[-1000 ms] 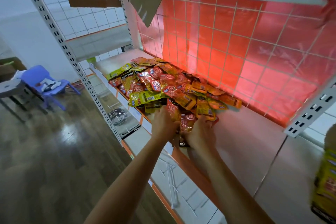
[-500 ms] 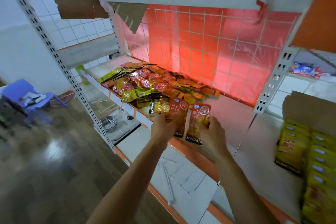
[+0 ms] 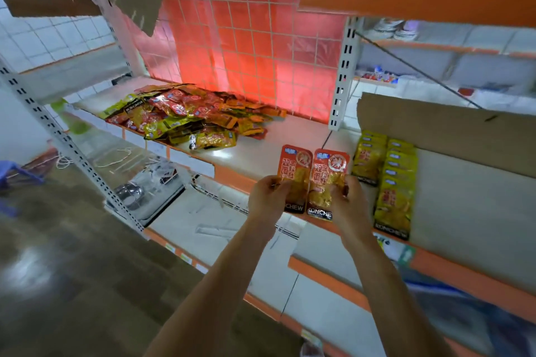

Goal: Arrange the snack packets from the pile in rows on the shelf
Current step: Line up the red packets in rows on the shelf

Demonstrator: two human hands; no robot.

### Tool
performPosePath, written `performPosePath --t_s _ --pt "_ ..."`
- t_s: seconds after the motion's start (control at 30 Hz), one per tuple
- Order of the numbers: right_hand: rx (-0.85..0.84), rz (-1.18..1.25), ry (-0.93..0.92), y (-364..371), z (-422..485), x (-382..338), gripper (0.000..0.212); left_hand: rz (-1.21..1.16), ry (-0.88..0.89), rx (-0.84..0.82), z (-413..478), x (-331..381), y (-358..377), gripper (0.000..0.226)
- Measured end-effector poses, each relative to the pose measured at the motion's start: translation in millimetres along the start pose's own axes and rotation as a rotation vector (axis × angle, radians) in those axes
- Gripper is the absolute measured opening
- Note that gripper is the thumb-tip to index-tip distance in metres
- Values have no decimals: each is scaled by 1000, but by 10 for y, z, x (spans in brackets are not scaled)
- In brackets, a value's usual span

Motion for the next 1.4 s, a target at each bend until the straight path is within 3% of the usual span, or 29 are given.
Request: performPosePath --t_s 0.13,0.27,0.7,1.07,1.4 --pt "72 85 1 -331 -21 118 33 -18 14 -66 -135 60 277 7" --pt "164 128 -82 -788 -75 125 16 -60 12 -123 -244 160 661 12" --pt "413 211 -60 -2872 46 488 27 -50 51 -332 -897 531 2577 4" --pt "505 128 11 -4390 247 897 22 -6 59 -493 -1347 596 4239 23" --pt "595 80 80 -5368 104 1138 33 112 -39 -538 -1728 587 5250 5"
Point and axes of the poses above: each hand's wrist, its own z-axis towards the middle knuckle, its own y-axis out of the palm, x = y × z, the point moved 6 cm from there along z, towards the middle knuckle, and after that the axes turned 7 degrees about z, right-handed, at the moved point
